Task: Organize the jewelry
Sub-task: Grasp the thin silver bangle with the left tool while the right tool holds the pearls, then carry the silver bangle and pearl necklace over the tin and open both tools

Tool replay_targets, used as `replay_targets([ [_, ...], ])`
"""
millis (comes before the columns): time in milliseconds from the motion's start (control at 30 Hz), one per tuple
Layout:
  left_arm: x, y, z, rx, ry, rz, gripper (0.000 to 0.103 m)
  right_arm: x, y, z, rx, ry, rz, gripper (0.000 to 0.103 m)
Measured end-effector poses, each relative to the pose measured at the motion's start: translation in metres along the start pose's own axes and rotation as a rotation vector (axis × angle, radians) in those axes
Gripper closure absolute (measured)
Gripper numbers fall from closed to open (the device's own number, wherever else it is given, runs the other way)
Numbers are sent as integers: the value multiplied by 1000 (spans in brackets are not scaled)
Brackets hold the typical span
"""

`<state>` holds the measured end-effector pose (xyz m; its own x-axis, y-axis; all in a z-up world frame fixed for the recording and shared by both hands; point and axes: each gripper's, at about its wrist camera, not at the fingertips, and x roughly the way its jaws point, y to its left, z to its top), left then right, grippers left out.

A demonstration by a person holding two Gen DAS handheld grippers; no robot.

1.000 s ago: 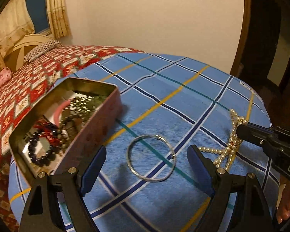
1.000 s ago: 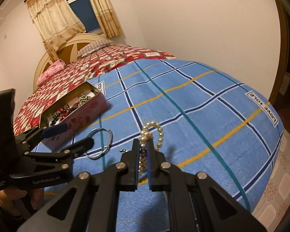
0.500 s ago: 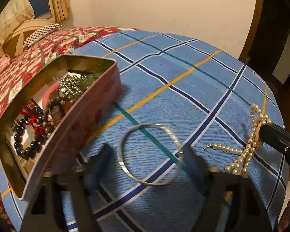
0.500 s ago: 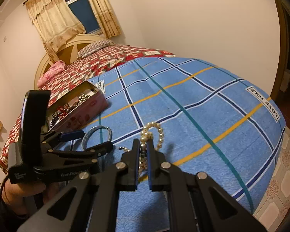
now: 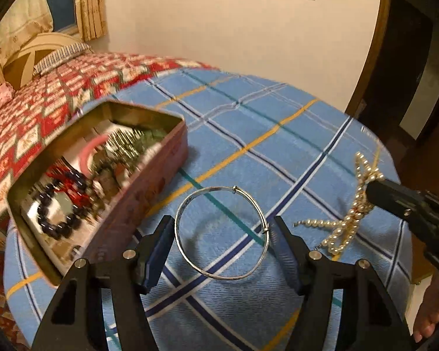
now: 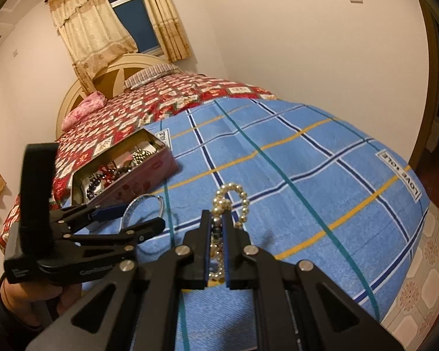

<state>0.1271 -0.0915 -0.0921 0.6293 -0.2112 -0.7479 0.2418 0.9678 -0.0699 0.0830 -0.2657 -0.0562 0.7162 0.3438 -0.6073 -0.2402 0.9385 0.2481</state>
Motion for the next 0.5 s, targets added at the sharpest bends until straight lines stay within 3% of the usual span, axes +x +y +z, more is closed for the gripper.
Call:
replay_targets([
  [267,-42,14,17,6,-122,39,37,-3,16,16,-38,-17,12,94],
  [500,-62,43,25,-29,-169,85,37,3,34,35,-71,-27,47,94],
])
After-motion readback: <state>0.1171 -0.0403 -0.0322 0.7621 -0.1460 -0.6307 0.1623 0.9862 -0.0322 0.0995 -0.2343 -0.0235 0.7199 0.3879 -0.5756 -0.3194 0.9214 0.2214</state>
